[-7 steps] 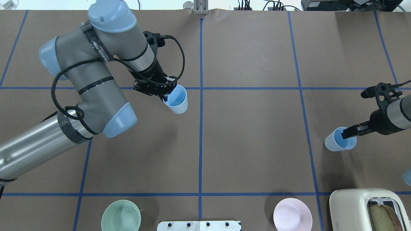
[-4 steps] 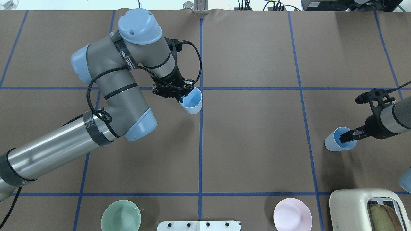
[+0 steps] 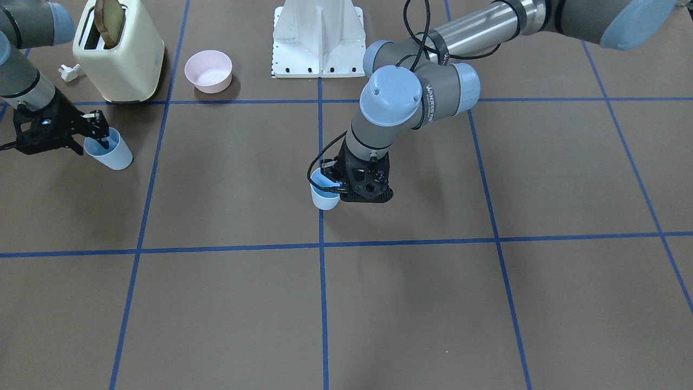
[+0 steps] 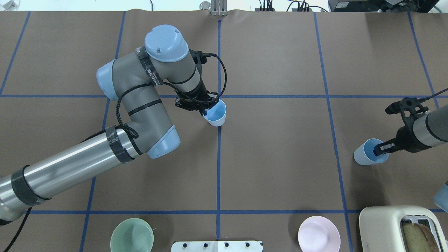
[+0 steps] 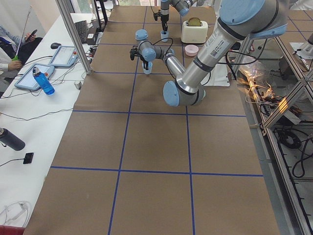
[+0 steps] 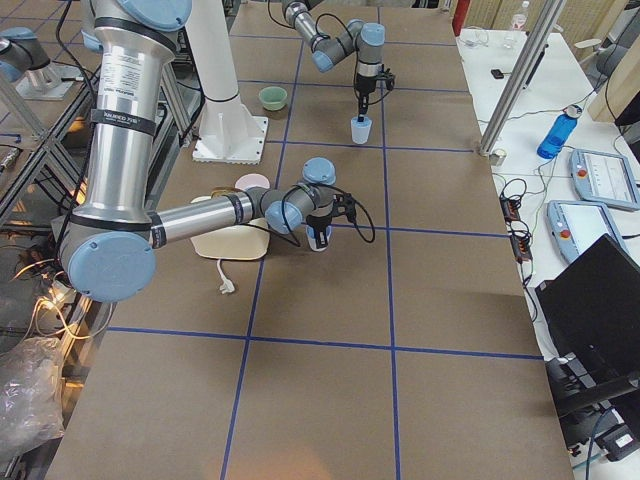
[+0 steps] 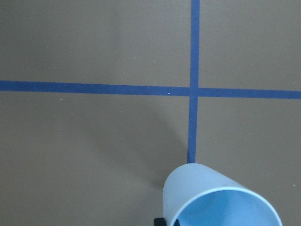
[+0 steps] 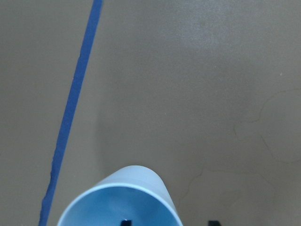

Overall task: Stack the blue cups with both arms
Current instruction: 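Release the cup at center with the left gripper while the right lifts its cup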

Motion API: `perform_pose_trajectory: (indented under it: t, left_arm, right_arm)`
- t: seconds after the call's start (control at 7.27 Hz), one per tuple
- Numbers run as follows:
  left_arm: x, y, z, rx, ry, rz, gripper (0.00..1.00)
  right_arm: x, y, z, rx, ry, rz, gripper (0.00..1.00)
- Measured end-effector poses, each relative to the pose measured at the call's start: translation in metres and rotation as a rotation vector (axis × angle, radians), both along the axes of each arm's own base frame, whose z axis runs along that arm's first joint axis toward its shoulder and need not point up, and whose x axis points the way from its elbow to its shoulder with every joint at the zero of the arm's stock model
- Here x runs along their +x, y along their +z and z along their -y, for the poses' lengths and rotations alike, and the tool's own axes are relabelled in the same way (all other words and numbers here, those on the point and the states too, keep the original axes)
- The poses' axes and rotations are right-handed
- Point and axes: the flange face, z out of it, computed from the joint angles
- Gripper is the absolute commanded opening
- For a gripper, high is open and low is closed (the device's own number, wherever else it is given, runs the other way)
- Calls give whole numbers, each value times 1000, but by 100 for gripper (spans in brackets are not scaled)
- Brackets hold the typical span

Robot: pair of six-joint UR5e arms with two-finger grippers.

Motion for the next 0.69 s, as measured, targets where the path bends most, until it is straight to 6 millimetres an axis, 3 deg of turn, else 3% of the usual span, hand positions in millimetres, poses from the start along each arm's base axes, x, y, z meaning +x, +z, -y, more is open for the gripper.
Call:
perform_pose_trajectory:
  t: [0.41, 0.69]
  left_arm:
    - [2, 0, -1, 1, 0, -1, 0]
    - [8, 1, -4, 5, 5, 2, 0]
  right_arm:
    - [-1, -10, 5, 8, 3, 18, 0]
    - [6, -26, 21, 3, 17, 63, 0]
